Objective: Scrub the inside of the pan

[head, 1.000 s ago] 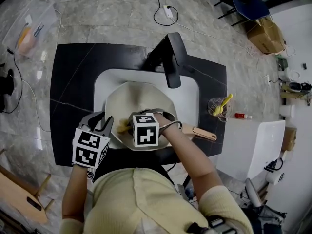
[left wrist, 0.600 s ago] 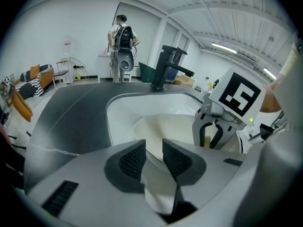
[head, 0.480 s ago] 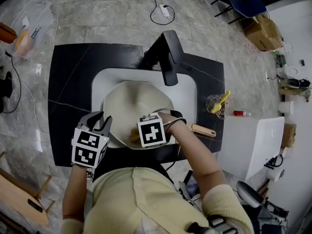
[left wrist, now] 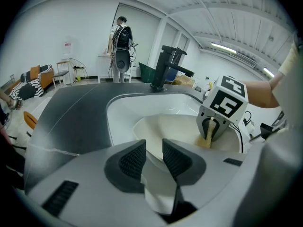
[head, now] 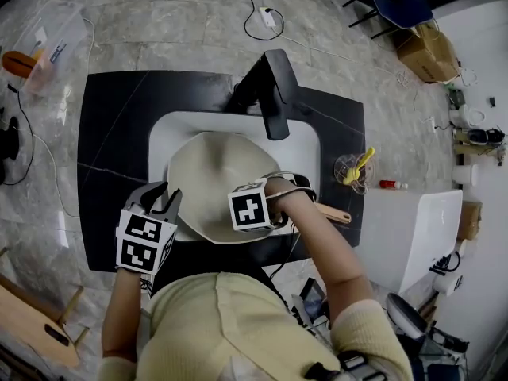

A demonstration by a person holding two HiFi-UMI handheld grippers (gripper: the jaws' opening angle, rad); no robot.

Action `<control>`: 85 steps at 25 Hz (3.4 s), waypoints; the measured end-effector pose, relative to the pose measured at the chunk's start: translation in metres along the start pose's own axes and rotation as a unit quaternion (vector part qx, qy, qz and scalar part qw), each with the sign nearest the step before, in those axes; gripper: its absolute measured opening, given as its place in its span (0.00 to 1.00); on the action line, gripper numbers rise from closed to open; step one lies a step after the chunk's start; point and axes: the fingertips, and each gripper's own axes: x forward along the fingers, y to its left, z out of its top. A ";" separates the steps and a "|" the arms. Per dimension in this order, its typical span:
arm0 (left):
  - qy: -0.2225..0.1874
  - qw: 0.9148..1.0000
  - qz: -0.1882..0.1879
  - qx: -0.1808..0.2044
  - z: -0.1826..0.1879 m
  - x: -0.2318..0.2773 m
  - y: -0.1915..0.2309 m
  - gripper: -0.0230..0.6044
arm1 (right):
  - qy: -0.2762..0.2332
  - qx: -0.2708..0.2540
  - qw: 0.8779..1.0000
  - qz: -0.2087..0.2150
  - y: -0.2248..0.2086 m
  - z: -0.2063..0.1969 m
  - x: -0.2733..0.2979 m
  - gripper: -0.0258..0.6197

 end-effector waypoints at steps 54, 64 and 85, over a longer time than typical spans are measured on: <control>-0.004 1.000 0.008 0.001 0.002 0.001 0.000 0.21 | -0.238 0.081 0.943 -0.218 -0.121 0.094 -0.026 0.14; -0.005 1.000 0.009 0.001 0.002 0.001 0.000 0.21 | -0.267 -0.011 0.951 -0.154 -0.078 0.111 -0.036 0.14; -0.003 1.000 0.007 0.002 0.001 0.001 0.000 0.21 | -0.219 0.162 0.946 -0.173 -0.090 0.031 -0.037 0.14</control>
